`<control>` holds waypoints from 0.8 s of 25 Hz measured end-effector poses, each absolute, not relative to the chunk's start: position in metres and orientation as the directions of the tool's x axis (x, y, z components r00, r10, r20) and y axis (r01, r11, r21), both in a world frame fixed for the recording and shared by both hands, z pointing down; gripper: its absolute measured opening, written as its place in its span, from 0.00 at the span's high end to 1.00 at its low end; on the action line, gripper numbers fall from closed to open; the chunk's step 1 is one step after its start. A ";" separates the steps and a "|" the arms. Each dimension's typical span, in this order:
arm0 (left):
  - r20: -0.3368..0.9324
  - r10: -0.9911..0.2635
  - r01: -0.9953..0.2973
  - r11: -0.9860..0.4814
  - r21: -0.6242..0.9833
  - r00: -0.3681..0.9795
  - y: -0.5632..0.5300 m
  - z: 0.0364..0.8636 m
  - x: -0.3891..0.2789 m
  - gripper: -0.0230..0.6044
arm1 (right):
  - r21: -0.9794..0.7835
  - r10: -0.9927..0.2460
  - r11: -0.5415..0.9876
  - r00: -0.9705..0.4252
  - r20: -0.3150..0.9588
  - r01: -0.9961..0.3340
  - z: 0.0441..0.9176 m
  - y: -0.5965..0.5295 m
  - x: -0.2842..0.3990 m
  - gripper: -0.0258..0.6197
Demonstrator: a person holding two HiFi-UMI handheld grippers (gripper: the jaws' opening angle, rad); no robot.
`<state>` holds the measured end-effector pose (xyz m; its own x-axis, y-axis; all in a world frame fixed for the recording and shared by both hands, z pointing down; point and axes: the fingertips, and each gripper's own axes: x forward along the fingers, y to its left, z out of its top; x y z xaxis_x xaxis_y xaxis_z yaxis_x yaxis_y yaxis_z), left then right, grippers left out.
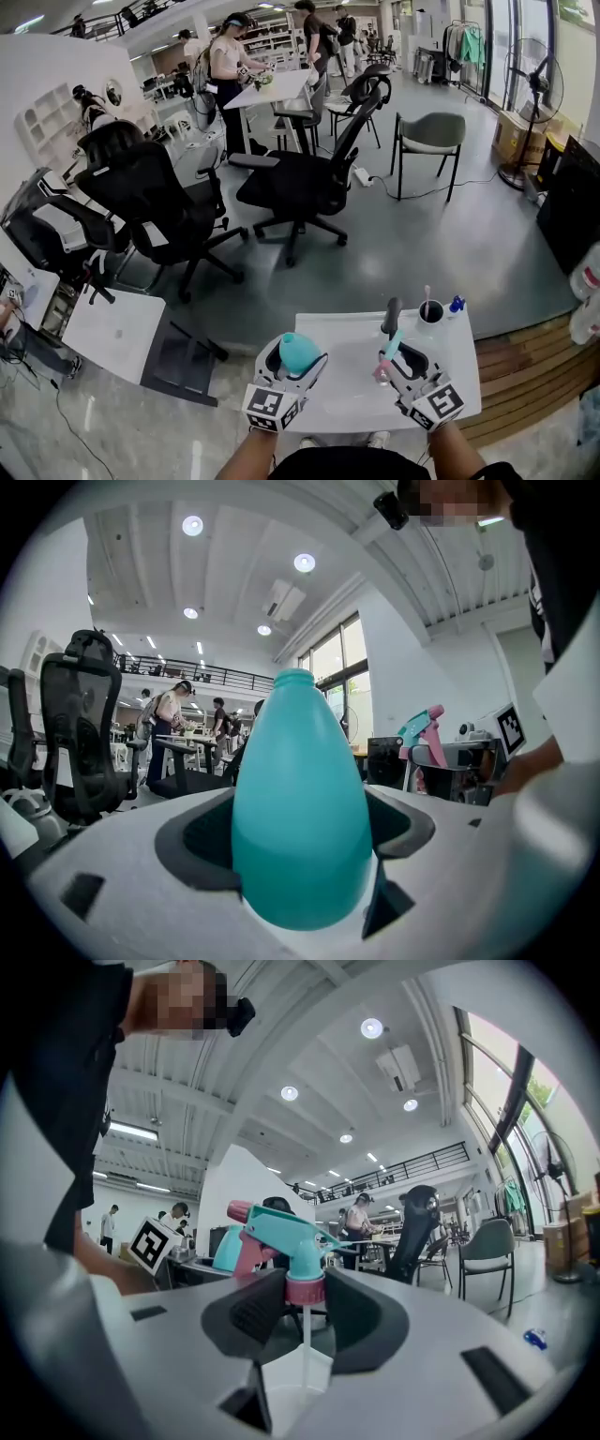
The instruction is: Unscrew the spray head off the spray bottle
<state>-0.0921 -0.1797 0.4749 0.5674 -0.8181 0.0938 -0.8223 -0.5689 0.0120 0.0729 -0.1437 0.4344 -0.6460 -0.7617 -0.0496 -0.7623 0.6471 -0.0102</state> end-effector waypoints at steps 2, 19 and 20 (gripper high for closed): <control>0.096 -0.821 -0.825 -0.565 0.012 0.563 -0.179 0.475 -0.093 0.32 | -0.013 -0.766 0.642 -0.641 -0.051 -0.767 0.434 -0.145 0.074 0.75; 0.110 -0.821 -0.826 -0.564 -0.001 0.560 -0.183 0.478 -0.090 0.32 | -0.019 -0.783 0.621 -0.620 -0.039 -0.783 0.438 -0.152 0.077 0.75; 0.111 -0.821 -0.826 -0.564 -0.002 0.560 -0.183 0.478 -0.090 0.32 | -0.020 -0.785 0.619 -0.619 -0.037 -0.785 0.438 -0.153 0.077 0.75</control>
